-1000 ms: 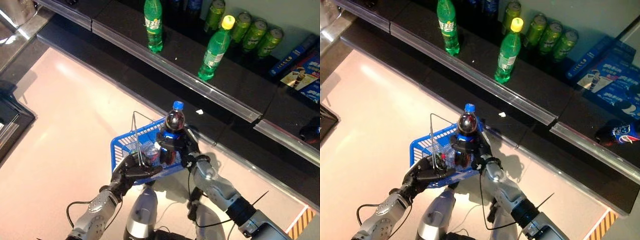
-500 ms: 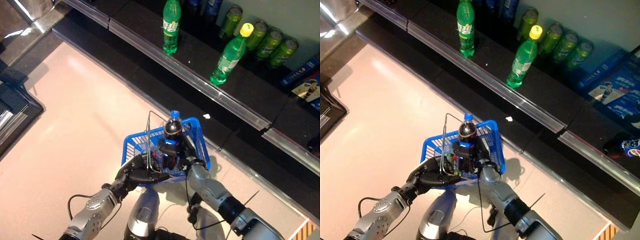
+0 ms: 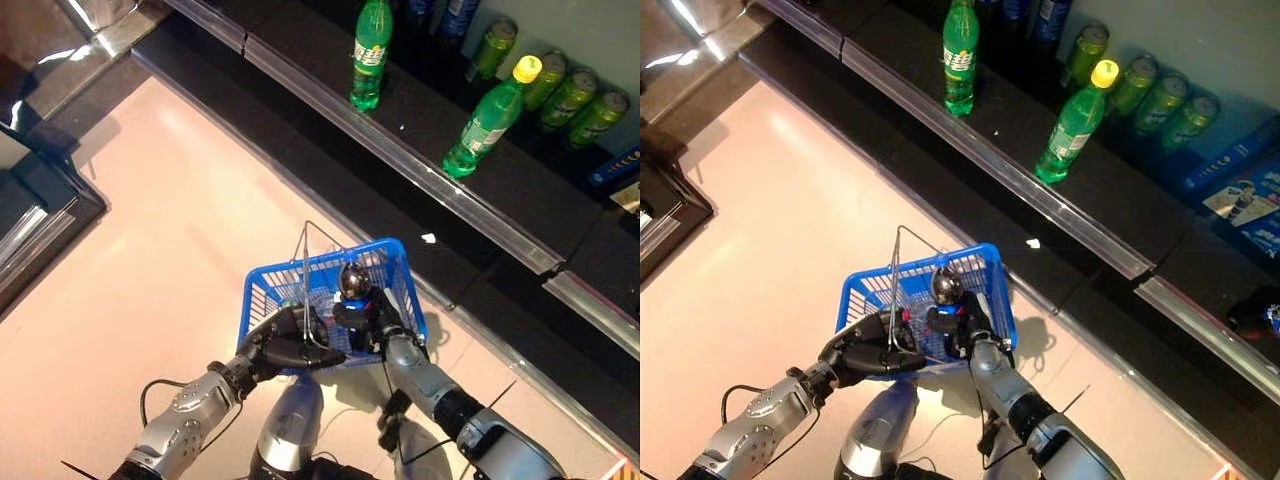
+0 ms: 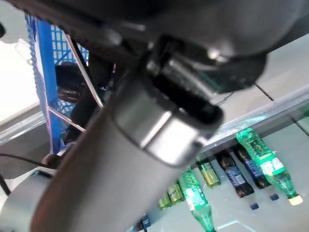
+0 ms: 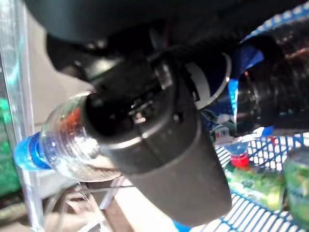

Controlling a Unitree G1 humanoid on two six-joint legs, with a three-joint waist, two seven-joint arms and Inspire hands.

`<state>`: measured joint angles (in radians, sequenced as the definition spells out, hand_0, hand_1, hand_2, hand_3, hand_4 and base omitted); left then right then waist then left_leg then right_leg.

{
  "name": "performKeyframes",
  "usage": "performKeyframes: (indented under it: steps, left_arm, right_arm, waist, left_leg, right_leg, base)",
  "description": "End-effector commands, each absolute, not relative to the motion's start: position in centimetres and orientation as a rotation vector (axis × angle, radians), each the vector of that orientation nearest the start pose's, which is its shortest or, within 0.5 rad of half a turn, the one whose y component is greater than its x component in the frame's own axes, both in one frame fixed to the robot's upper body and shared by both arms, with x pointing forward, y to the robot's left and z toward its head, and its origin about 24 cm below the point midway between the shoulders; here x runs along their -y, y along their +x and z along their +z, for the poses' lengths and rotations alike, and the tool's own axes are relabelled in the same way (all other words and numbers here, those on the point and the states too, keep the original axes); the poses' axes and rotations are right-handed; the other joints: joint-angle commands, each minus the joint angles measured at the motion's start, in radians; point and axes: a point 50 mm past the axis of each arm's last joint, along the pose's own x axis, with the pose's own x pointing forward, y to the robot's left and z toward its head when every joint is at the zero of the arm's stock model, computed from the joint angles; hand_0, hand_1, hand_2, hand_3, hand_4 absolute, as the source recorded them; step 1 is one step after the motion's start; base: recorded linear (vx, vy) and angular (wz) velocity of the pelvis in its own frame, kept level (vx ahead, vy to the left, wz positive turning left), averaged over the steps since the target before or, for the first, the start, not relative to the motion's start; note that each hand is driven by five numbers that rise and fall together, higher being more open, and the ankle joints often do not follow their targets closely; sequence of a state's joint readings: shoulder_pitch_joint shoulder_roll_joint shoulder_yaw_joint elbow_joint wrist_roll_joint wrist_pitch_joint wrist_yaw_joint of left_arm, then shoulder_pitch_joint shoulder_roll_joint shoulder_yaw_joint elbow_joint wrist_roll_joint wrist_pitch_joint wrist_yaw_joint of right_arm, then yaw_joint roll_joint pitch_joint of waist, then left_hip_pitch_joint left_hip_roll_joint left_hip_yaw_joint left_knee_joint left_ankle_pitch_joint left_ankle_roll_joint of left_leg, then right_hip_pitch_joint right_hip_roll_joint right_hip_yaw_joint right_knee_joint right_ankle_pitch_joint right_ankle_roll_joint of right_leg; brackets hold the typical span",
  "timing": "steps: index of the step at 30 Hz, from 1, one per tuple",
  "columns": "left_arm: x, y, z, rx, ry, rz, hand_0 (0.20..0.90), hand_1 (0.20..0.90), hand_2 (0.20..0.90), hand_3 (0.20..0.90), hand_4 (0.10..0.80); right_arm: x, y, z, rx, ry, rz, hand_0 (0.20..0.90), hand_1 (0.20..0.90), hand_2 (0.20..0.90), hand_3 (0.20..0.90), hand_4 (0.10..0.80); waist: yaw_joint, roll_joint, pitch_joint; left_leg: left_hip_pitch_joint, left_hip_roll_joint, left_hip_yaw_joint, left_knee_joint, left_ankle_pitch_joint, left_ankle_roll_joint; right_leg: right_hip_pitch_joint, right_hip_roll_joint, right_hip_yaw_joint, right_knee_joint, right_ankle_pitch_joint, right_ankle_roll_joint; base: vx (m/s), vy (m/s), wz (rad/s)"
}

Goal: Pick up the drink and place into the basket.

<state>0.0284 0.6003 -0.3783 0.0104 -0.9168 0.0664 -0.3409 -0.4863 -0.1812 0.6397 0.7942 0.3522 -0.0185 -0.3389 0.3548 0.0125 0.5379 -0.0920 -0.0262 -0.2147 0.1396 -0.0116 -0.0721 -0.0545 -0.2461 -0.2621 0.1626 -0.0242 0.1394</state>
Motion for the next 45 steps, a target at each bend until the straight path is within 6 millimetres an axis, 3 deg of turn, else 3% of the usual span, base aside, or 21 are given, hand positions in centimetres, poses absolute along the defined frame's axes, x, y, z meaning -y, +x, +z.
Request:
performKeyframes:
  steps: [1,8,12,19,25,26,27,29,30,37,45]
  left_arm:
    - [-10.2,20.4,16.0,0.421,-0.623,-1.189,0.300,0.300,0.300,0.200,0.100]
    - [-10.2,20.3,16.7,0.440,-0.603,-1.213,0.300,0.300,0.300,0.200,0.100]
    - [-9.8,20.2,17.0,0.440,-0.573,-1.231,0.300,0.300,0.300,0.200,0.100]
    - [-9.1,19.9,17.0,0.420,-0.544,-1.257,0.300,0.300,0.300,0.200,0.100]
    - [-9.0,19.8,17.2,0.410,-0.539,-1.256,0.300,0.300,0.300,0.200,0.100]
    - [-8.9,19.8,17.3,0.410,-0.542,-1.254,0.300,0.300,0.300,0.200,0.100]
    - [-8.9,19.8,17.3,0.410,-0.542,-1.254,0.300,0.300,0.300,0.200,0.100]
    - [-8.8,19.9,17.5,0.409,-0.544,-1.250,0.300,0.300,0.300,0.200,0.100]
    - [-8.9,19.9,17.5,0.409,-0.546,-1.248,0.300,0.300,0.300,0.200,0.100]
    - [-9.0,20.1,17.8,0.408,-0.553,-1.224,0.300,0.300,0.300,0.200,0.100]
    - [-10.1,20.7,17.1,0.376,-0.549,-1.135,0.300,0.300,0.300,0.200,0.100]
  right_arm:
    - [6.7,31.1,-0.6,-0.216,-0.388,0.286,0.300,0.300,0.300,0.200,0.100]
    - [10.3,29.6,-5.1,-0.454,-0.864,0.364,0.300,0.300,0.300,0.200,0.100]
    - [11.7,31.2,-4.3,-0.426,-1.316,0.403,0.300,0.300,0.300,0.200,0.100]
    - [11.9,32.7,-2.9,-0.394,-1.558,0.435,0.300,0.300,0.300,0.200,0.100]
    - [12.2,32.6,-3.1,-0.417,-1.611,0.450,0.300,0.300,0.300,0.200,0.100]
    - [12.2,32.7,-2.9,-0.420,-1.598,0.441,0.371,0.371,0.371,0.282,0.182]
    - [12.2,32.7,-3.0,-0.420,-1.597,0.440,0.371,0.371,0.371,0.282,0.182]
    - [12.2,32.7,-3.0,-0.420,-1.577,0.424,0.538,0.538,0.538,0.477,0.377]
    - [12.3,32.8,-2.9,-0.418,-1.570,0.414,0.900,0.900,0.900,0.900,0.800]
    - [12.8,33.2,-2.3,-0.394,-1.482,0.342,0.900,0.900,0.900,0.900,0.800]
    - [12.6,34.5,1.5,-0.192,-1.268,0.197,0.900,0.900,0.900,0.900,0.800]
  waist:
    - [0.006,0.034,-0.110]
    - [0.019,0.030,-0.084]
    - [0.038,0.020,-0.066]
    - [0.066,0.012,-0.048]
    - [0.071,0.008,-0.039]
    - [0.070,0.008,-0.035]
    - [0.070,0.008,-0.035]
    - [0.069,0.007,-0.033]
    - [0.068,0.007,-0.032]
    - [0.057,0.003,-0.029]
    - [0.029,-0.019,-0.036]
  left_leg:
    - [-0.087,-0.042,0.009,0.128,0.002,0.049]
    - [-0.107,-0.044,0.008,0.119,0.011,0.056]
    - [-0.114,-0.045,0.006,0.111,0.019,0.059]
    - [-0.122,-0.044,-0.005,0.101,0.030,0.064]
    - [-0.127,-0.043,-0.009,0.097,0.035,0.067]
    - [-0.130,-0.044,-0.008,0.096,0.036,0.069]
    - [-0.130,-0.044,-0.008,0.097,0.036,0.069]
    - [-0.132,-0.045,-0.008,0.096,0.037,0.069]
    - [-0.130,-0.044,-0.008,0.094,0.037,0.069]
    - [-0.128,-0.041,-0.003,0.092,0.036,0.071]
    - [-0.106,-0.031,0.006,0.081,0.032,0.070]
  right_leg:
    - [0.045,0.000,-0.010,0.008,0.042,-0.066]
    - [0.022,-0.001,-0.008,0.006,0.052,-0.057]
    - [0.019,0.004,-0.013,0.000,0.060,-0.055]
    - [0.017,0.009,-0.027,-0.005,0.070,-0.050]
    - [0.011,0.008,-0.030,-0.003,0.074,-0.046]
    - [0.008,0.007,-0.029,-0.002,0.075,-0.046]
    - [0.007,0.007,-0.029,-0.002,0.075,-0.046]
    - [0.005,0.006,-0.028,-0.002,0.077,-0.044]
    - [0.005,0.006,-0.027,-0.003,0.078,-0.043]
    - [0.004,0.005,-0.021,-0.005,0.082,-0.041]
    - [0.020,0.010,-0.011,-0.019,0.086,-0.035]
  base:
    - [-0.014,-0.006,0.11]
    - [-0.025,-0.016,0.04]
    - [-0.016,-0.071,0.02]
    - [0.006,-0.058,0.07]
    - [0.010,-0.014,0.05]
    - [0.000,0.000,0.00]
    - [0.000,0.000,0.00]
    - [0.000,0.000,0.00]
    - [0.000,0.000,0.00]
    - [0.000,0.000,0.00]
    - [0.003,0.002,0.01]
